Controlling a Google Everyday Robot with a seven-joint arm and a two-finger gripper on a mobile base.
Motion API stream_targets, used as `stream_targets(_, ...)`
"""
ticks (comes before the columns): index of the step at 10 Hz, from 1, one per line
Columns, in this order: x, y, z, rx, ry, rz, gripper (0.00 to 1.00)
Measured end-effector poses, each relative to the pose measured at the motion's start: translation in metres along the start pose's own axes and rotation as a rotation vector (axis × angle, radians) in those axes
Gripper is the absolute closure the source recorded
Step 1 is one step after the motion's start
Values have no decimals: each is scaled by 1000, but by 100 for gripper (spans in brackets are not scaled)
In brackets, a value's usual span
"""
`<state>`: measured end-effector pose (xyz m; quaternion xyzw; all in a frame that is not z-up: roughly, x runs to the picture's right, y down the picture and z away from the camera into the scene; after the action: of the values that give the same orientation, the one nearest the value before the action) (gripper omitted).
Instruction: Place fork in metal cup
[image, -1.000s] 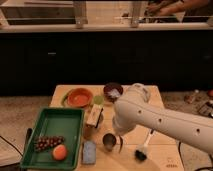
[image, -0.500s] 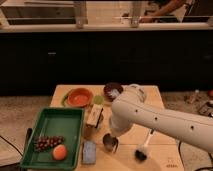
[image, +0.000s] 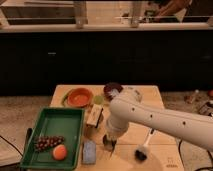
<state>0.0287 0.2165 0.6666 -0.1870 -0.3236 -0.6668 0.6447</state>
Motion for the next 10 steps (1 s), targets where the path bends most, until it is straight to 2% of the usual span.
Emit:
stream_targets(5, 1, -14, 10, 1, -17, 13, 100)
stream_targets(10, 6, -14, 23, 8, -32, 26, 100)
